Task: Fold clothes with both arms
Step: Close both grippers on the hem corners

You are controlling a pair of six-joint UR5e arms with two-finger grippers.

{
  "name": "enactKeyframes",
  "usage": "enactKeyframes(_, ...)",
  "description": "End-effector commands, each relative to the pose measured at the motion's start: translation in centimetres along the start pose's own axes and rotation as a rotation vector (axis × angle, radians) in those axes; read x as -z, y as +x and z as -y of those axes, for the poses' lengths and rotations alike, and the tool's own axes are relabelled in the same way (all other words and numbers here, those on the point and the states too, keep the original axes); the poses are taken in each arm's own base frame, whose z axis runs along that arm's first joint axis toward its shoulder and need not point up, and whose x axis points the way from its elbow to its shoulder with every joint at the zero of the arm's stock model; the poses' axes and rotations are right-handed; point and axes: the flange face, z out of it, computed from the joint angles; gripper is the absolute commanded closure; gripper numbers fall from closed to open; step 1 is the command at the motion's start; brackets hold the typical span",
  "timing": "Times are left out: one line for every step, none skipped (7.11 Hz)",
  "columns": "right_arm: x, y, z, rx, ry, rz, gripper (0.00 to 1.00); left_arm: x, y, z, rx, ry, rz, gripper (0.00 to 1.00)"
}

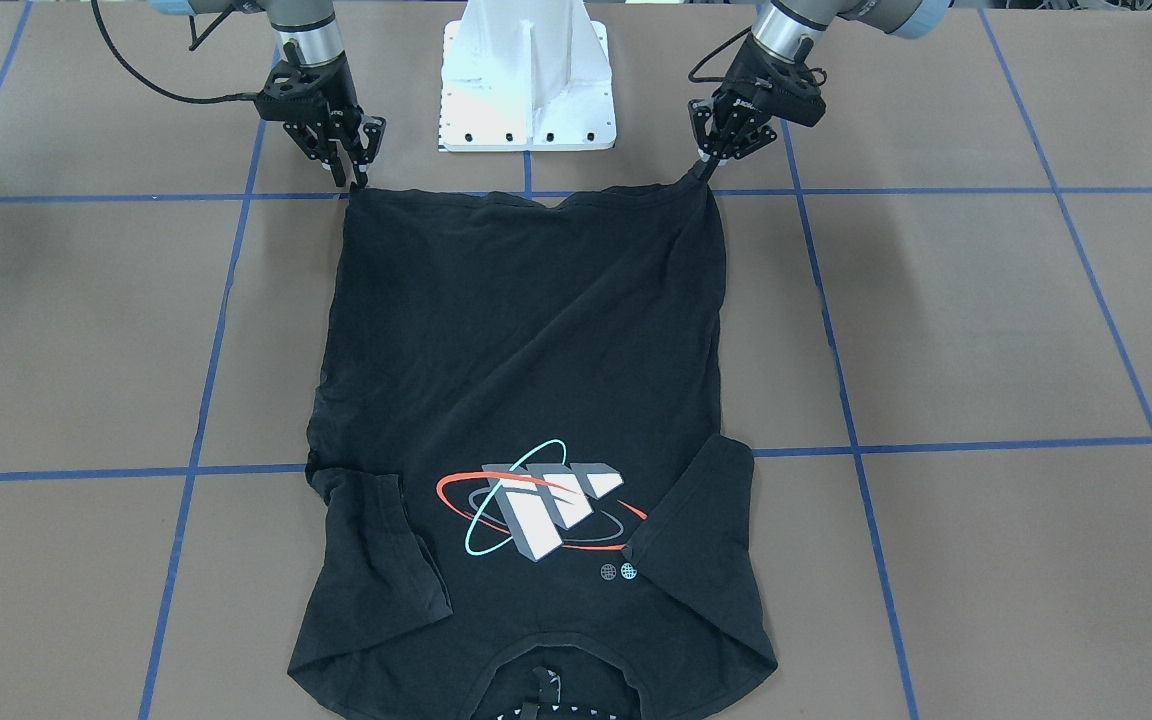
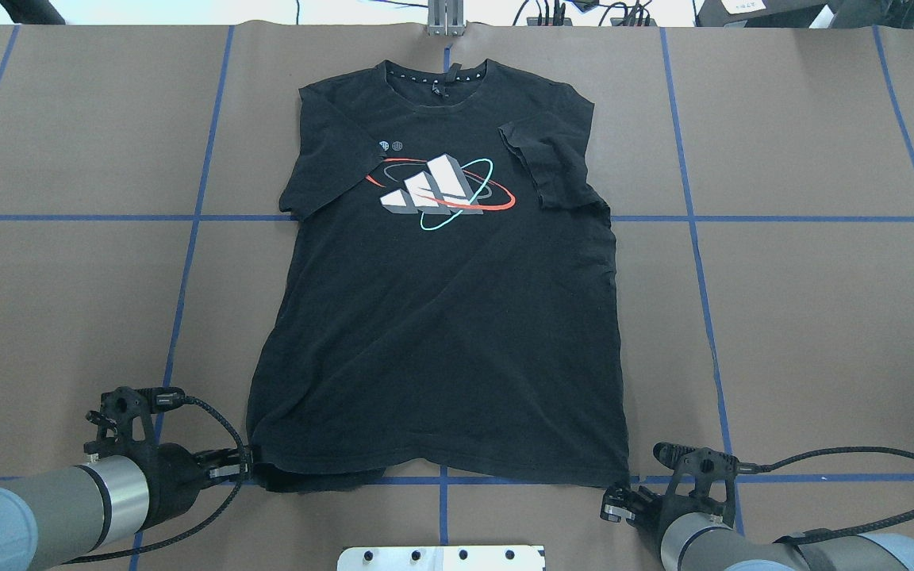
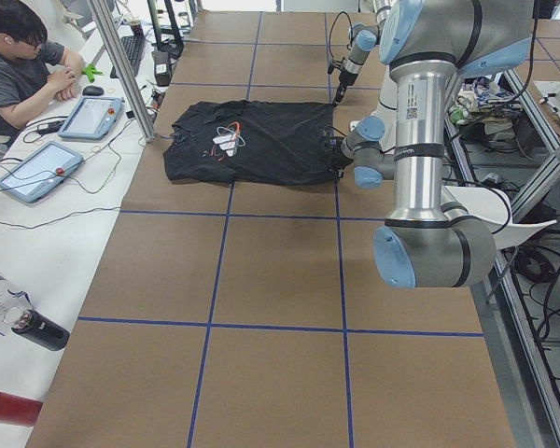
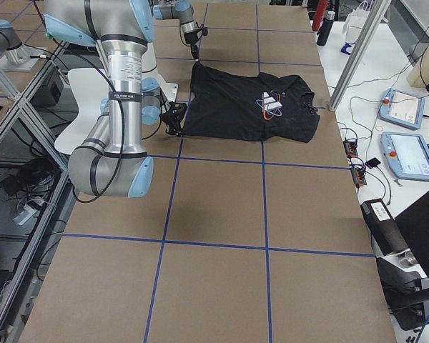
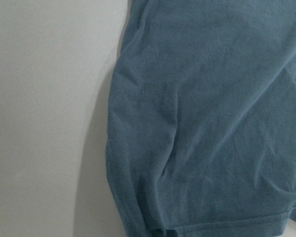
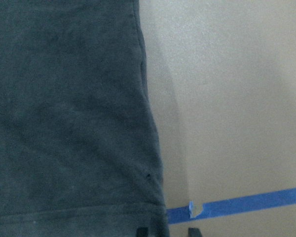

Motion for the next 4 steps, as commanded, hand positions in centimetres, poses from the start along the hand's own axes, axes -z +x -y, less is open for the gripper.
enactKeyframes(-0.11, -0.02, 0.32, 0.016, 0.006, -0.007, 0.61, 0.03, 0.00, 0.01, 0.000, 0.000, 0.000, 1.00)
enactKeyframes(-0.14, -0.01, 0.60, 0.023, 0.009, -0.008, 0.61, -0.03, -0.06, -0.01, 0.000, 0.000, 0.001, 1.00)
enactKeyframes(-0.15, -0.01, 0.67, 0.025, 0.009, -0.009, 0.61, 0.03, 0.07, 0.01, 0.000, 0.000, -0.002, 1.00)
enactKeyframes(-0.10, -0.10, 0.59, 0.025, 0.007, -0.006, 0.61, 0.15, 0.18, 0.04, 0.001, 0.000, -0.005, 1.00)
